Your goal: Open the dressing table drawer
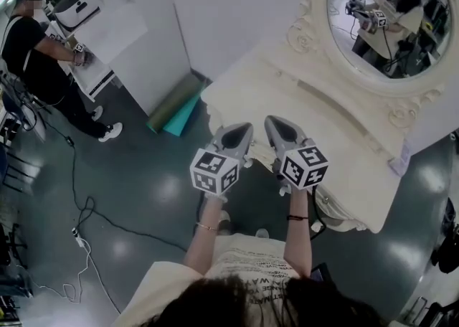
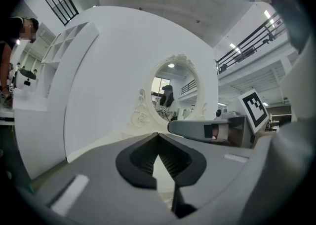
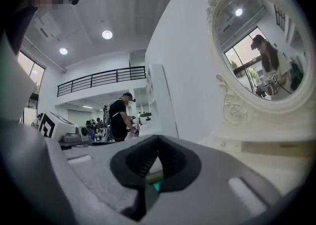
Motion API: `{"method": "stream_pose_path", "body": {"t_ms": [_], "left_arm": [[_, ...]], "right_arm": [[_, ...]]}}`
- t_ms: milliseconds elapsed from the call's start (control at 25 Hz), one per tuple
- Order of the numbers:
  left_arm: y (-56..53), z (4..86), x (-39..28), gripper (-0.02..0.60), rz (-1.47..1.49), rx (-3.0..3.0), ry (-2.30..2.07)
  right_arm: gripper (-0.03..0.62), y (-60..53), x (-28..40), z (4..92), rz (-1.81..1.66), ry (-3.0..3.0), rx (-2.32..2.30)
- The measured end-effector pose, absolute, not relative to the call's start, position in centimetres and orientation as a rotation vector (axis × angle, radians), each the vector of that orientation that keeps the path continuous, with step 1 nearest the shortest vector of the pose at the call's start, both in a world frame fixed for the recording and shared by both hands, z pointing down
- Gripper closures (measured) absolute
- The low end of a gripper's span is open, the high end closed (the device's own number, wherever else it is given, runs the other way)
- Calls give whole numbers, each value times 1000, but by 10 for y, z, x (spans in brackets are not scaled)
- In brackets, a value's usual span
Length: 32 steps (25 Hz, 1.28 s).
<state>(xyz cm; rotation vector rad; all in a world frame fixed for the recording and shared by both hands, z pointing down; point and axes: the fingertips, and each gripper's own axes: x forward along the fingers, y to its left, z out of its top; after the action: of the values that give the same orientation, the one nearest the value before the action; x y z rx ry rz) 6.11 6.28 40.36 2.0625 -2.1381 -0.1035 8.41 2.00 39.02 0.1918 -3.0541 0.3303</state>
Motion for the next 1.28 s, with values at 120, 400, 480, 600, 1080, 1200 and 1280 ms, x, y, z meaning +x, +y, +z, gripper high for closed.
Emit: {"method": "stream_pose_path", "body": {"t_ms": [120,400,480,600,1080,1200,1280], "left_arm": [[58,400,45,583,-97,2102,-2112],[53,401,25,583,-77,2182,-2038],[54,404,21,583,-73,2193,-2018],[54,409,12,583,-73,2197,-1998],[6,416,-14,583,-84,2220,-1934],[-11,414,-28,583,-94,2215,-1935],[-23,416,-36,583,-99,2207,-1935]], "right_arm": [[591,18,68,391,330,-3052,233],[592,14,47,396,340,-3047,330],[591,13,41,400,344,-3039,356],[591,14,33,406,358,-3024,377],[591,-38,1,415,388,-2987,426],[591,-54,-14,416,381,-2976,415],[591,-65,-21,417,382,-2968,412]]}}
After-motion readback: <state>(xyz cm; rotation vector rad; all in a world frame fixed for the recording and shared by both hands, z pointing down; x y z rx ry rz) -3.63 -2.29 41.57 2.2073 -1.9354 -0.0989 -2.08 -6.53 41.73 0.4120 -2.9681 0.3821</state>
